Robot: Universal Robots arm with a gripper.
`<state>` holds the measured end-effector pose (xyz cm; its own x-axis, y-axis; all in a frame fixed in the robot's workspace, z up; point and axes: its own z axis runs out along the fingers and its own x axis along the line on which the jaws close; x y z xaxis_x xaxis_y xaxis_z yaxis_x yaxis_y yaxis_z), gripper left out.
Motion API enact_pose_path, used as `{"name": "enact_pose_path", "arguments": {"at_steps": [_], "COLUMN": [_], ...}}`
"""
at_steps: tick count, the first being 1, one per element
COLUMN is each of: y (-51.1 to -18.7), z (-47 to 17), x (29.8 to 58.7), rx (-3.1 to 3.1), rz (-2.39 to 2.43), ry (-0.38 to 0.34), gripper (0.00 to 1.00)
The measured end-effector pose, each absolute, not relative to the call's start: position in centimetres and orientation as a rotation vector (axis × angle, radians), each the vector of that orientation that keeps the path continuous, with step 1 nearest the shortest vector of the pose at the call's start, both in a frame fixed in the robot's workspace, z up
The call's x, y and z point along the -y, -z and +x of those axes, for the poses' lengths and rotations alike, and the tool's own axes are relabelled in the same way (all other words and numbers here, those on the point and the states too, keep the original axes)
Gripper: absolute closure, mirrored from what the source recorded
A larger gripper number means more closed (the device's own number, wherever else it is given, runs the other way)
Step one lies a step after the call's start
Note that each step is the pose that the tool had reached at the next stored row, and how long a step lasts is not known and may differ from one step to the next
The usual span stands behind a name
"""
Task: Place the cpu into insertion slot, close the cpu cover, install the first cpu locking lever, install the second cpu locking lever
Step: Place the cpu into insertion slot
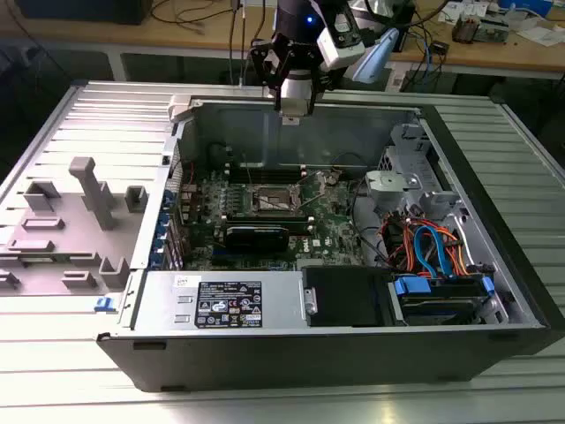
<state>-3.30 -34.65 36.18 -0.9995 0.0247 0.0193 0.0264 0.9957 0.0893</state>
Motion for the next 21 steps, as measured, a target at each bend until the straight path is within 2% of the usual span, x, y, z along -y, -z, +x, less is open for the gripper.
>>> {"name": "enact_pose_path", "arguments": {"at_steps": [21], "y": [-36.14], "z": [-3.30], "x": [35.32], "rx": [3.120], "rz": [-0.040], "ry": [0.140], "gripper": [0.46]}}
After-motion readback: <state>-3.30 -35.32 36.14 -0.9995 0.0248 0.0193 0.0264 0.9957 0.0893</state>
